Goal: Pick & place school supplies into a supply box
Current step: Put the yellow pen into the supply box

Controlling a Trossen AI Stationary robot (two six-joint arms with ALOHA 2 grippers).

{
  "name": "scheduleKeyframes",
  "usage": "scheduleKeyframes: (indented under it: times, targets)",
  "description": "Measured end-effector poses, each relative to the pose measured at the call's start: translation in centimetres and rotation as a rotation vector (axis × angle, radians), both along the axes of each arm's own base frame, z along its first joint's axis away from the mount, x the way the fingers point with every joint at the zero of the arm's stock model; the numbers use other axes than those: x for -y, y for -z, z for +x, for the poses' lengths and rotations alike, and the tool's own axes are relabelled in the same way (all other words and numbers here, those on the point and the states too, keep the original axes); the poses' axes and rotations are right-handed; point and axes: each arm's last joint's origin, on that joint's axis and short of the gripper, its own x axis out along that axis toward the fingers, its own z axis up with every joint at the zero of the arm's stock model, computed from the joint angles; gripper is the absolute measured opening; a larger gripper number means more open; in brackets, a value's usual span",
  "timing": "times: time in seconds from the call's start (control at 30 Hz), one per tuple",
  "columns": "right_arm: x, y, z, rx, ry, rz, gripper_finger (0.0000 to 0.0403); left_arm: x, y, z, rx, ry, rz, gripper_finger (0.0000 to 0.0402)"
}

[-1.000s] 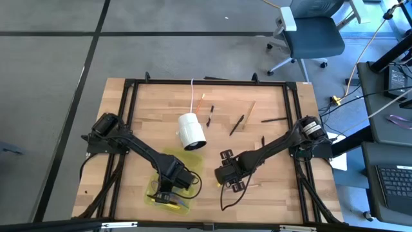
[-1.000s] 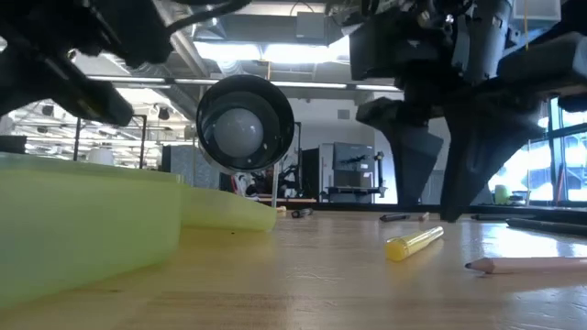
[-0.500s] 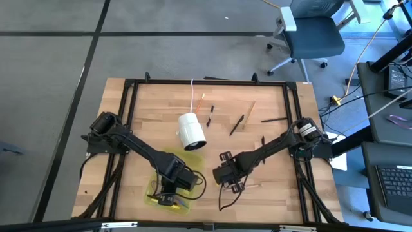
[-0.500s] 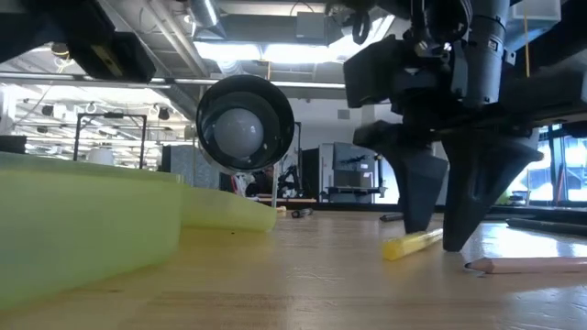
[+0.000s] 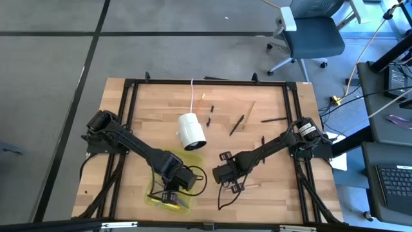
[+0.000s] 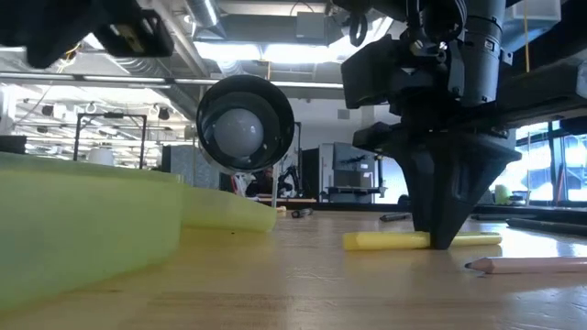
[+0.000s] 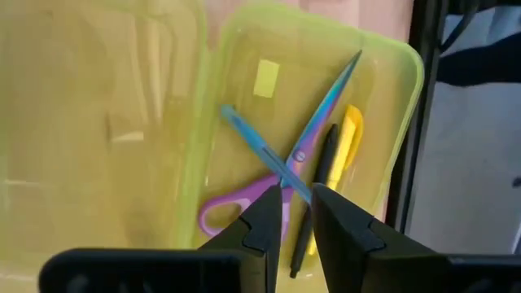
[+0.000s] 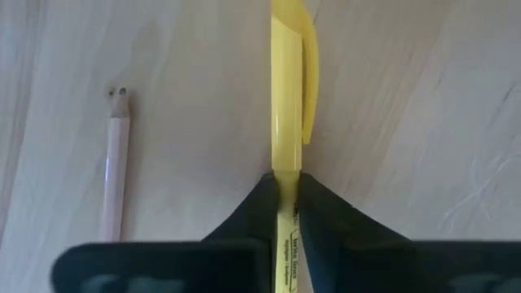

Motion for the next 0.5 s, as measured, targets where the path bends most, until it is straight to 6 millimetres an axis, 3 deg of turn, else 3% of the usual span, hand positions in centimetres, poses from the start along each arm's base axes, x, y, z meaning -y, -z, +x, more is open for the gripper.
scheduleKeyframes:
  times: [0.23,0.5]
  targets:
    - [0.0,0.1,-0.1,-0.011,0.07,0.01,0.0042,-1.4,-4.3,-1.9,0.211,-0.082,0.096,0.0059]
    - [-0.3,-0.8,-0.3,0.017,0.143,0.041,0.0037,-3.5,-7.7,-6.9,0.539,-0.275,0.141,0.0051]
